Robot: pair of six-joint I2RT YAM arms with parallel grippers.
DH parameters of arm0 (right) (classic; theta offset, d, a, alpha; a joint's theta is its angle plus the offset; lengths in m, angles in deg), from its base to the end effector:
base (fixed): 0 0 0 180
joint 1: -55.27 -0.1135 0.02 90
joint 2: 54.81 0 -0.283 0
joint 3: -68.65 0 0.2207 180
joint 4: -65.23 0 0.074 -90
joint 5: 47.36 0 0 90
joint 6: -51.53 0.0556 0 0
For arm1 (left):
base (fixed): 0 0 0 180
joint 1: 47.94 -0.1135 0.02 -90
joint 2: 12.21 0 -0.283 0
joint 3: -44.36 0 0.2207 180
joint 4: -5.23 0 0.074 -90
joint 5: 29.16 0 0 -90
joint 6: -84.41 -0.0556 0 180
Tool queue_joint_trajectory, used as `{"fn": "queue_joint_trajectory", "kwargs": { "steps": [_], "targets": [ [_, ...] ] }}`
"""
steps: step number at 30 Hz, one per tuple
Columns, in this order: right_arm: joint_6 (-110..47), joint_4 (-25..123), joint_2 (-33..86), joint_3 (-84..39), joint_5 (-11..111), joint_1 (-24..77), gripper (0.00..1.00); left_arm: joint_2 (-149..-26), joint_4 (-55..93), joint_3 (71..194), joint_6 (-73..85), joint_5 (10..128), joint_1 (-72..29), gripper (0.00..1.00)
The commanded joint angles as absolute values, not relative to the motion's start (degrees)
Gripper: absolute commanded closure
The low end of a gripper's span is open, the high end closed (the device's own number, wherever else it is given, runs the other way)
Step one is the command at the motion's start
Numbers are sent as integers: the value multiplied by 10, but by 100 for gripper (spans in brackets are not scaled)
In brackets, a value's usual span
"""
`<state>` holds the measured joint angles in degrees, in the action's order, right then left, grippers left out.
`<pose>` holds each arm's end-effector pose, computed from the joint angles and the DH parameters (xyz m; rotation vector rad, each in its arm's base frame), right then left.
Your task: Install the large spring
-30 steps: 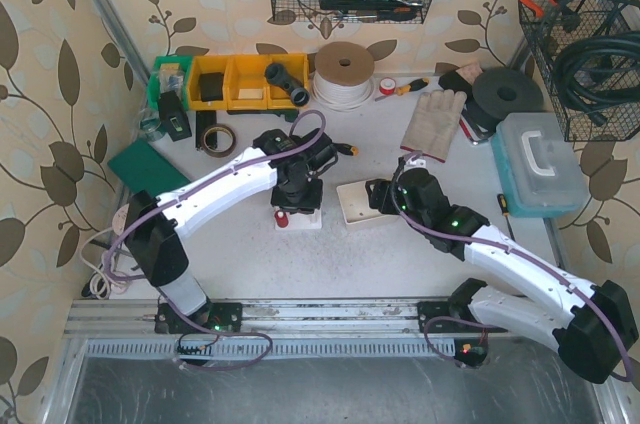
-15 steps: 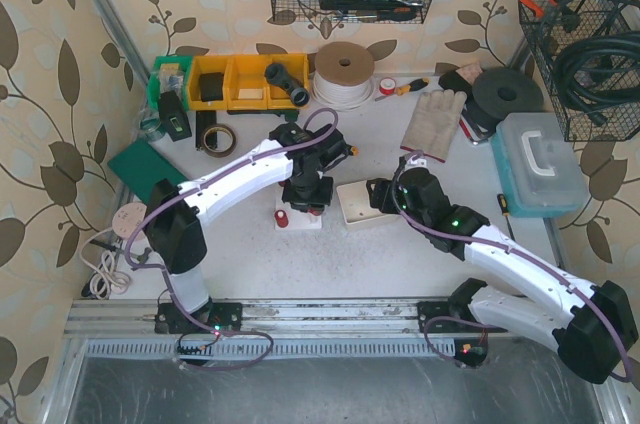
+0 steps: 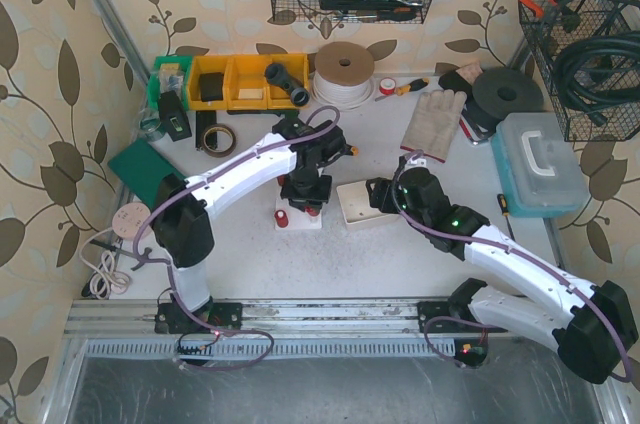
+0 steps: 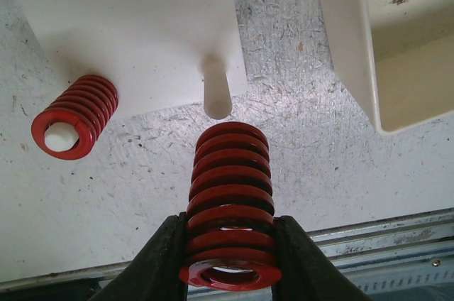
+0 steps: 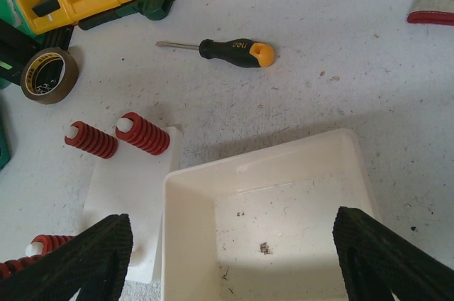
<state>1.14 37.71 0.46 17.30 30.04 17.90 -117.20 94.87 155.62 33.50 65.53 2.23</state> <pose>0.1571 0.1047 0.2641 0.1754 2.1503 0.5654 0.2063 -0.2544 0.2824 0.3075 3.0939 -0.2171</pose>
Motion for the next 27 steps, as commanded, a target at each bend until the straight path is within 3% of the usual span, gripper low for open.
{"fn": "queue_joint_trajectory", "kwargs": {
  "steps": [1, 27],
  "targets": [
    [15, 387, 3, 182, 305, 182, 23, -1177, 976, 1584, 310, 665, 14, 100],
    [16, 386, -2, 185, 303, 183, 24, -1205, 961, 1583, 283, 681, -4, 100]
  ]
}}
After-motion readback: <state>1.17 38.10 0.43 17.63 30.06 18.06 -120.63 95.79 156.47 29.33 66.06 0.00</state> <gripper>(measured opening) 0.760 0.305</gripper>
